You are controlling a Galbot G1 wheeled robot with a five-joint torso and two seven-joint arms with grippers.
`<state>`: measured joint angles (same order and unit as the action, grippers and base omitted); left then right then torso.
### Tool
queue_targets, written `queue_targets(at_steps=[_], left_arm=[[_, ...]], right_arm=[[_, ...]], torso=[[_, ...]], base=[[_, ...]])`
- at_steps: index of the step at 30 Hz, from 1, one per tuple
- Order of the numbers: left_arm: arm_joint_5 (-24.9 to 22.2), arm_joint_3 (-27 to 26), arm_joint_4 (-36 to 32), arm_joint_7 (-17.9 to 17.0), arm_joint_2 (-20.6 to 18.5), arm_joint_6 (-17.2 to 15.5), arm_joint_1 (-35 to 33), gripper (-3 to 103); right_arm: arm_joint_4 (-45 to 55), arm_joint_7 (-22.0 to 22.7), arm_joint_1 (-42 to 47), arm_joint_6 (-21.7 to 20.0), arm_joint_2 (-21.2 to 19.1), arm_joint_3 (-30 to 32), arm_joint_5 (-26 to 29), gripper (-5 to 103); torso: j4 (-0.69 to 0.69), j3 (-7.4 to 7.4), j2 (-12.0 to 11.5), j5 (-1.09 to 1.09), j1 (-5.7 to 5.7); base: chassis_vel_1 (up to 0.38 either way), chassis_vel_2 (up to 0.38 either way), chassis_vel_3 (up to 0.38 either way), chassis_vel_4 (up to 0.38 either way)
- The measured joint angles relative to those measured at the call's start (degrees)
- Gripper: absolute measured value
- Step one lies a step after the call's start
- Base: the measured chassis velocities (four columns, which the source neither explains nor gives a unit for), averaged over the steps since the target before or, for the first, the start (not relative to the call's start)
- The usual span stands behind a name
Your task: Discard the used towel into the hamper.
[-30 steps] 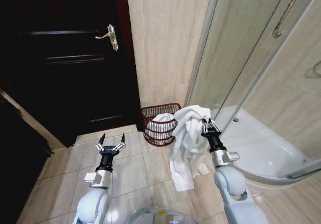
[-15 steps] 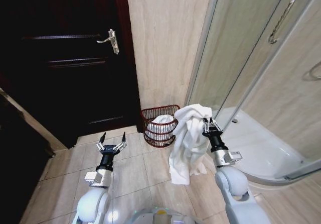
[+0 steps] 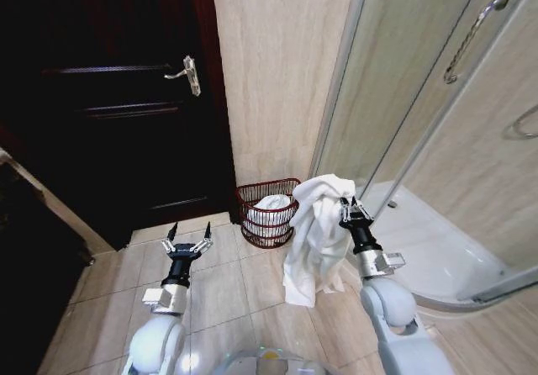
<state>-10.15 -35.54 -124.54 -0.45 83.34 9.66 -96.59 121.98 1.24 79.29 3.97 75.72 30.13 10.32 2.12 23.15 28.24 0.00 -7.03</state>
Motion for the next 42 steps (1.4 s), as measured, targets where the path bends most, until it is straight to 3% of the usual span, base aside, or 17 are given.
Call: queue_targets(at_steps=[33,42], left_arm=[[-0.11,0.24,0.43,0.16,-0.05,-0.52,0.51,100],[-0.2,0.38,1.79,0.63,1.34,0.07,1.07,100]], right_arm=[[-0.07,0.05,-0.88,-1.26,-1.07,-0.28,0.34,11],[0.72,1.84,-4.78,-4.61,-2.26,-0.8,2.61,11]], torso=[[0.0,4.9,8.23,0.0,-3.32],[0.0,5.73,9.51,0.01,-3.79]], base=[[0.0,0.0,0.0,0.0],[0.0,0.0,0.0,0.0]])
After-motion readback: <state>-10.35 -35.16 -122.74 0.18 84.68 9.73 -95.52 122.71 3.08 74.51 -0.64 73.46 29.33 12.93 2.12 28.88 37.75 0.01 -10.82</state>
